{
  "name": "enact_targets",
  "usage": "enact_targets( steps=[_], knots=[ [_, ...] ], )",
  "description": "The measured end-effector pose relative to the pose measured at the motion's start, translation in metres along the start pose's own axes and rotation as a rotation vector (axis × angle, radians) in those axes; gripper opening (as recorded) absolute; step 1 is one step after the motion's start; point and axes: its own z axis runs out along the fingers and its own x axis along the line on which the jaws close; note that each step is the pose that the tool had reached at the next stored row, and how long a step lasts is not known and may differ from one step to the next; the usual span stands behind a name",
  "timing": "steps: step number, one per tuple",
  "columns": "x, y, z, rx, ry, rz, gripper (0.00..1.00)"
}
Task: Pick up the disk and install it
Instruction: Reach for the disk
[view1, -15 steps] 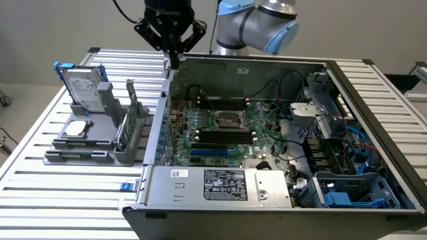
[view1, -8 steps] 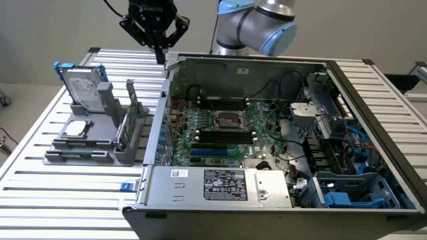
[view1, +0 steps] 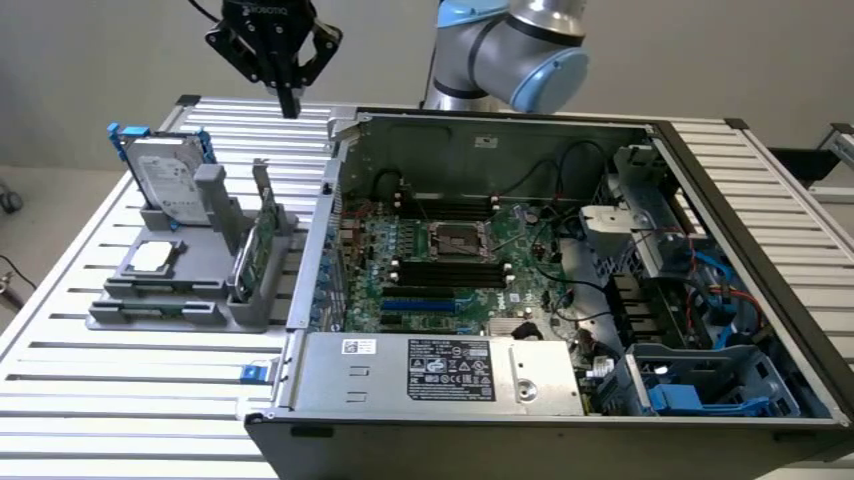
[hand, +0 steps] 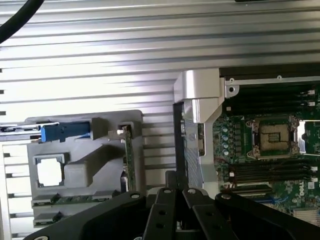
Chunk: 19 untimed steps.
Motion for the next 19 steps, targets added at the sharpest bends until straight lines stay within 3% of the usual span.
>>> enact_targets(
  steps=[13,19],
  knots=[
    [0.061,0.0242,0.0077,0.0101,-0.0006,0.000,0.11],
    [0.089,0.0337,0.0119,0.0183,-0.0012,-0.001,0.11]
  ],
)
